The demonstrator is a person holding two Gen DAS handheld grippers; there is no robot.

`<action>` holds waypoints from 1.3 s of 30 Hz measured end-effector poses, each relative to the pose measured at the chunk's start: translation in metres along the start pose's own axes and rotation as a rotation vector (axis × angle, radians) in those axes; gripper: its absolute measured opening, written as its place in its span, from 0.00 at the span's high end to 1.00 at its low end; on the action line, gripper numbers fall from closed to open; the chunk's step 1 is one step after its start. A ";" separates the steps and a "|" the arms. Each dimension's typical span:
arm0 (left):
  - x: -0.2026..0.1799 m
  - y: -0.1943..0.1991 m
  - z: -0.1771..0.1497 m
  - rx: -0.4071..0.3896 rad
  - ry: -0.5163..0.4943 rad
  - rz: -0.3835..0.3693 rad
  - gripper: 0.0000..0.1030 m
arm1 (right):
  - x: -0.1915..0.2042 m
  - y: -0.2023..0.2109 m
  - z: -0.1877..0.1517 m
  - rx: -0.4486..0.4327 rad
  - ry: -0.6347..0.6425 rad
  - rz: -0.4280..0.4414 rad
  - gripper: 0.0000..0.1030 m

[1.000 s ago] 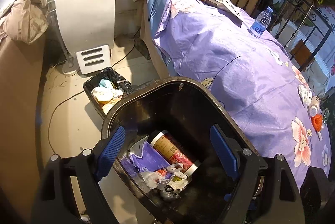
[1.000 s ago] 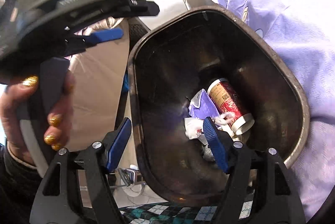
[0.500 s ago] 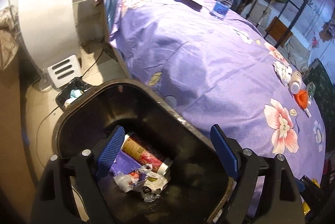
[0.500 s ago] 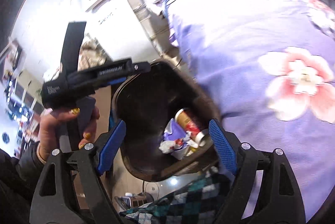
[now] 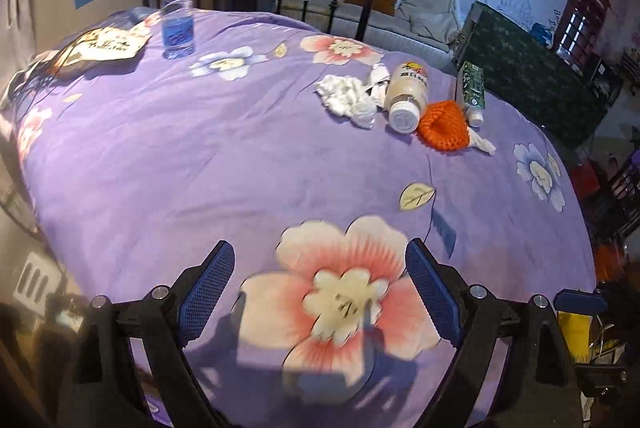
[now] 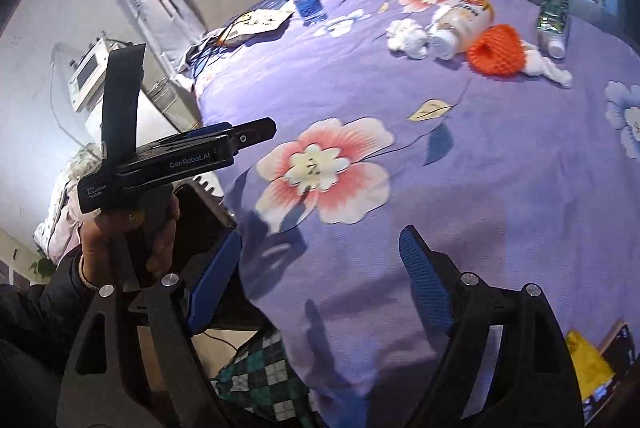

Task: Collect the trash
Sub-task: 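Grasp the crumpled white tissue with the left tool, then grasp the green drink carton with the right tool while the left tool holds the tissue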

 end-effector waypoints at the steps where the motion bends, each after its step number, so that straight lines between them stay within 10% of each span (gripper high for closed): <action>1: -0.005 -0.010 0.011 0.001 -0.011 0.002 0.17 | -0.011 0.006 0.006 -0.013 -0.003 -0.029 0.21; 14: -0.013 -0.167 0.130 0.123 0.147 0.011 0.29 | -0.103 0.018 0.035 -0.042 -0.051 -0.233 0.21; 17: -0.010 -0.188 0.128 0.162 0.168 0.006 0.47 | -0.117 0.011 0.043 -0.033 -0.064 -0.251 0.21; 23: -0.012 -0.161 0.122 0.077 0.113 -0.003 0.72 | -0.141 0.002 0.074 -0.064 -0.078 -0.288 0.21; 39: 0.007 -0.073 0.082 -0.036 0.116 -0.052 0.73 | -0.232 -0.084 0.226 -0.175 -0.287 -0.551 0.21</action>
Point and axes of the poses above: each gripper's, at about its wrist camera, not at the fingertips, and y roughly against the way its jaws point, x to its left, z to its top, the point moved 3 cm from there along -y, roughly the way its jaws point, and after that the axes turned 1 degree about -y, right-handed, at the moved point
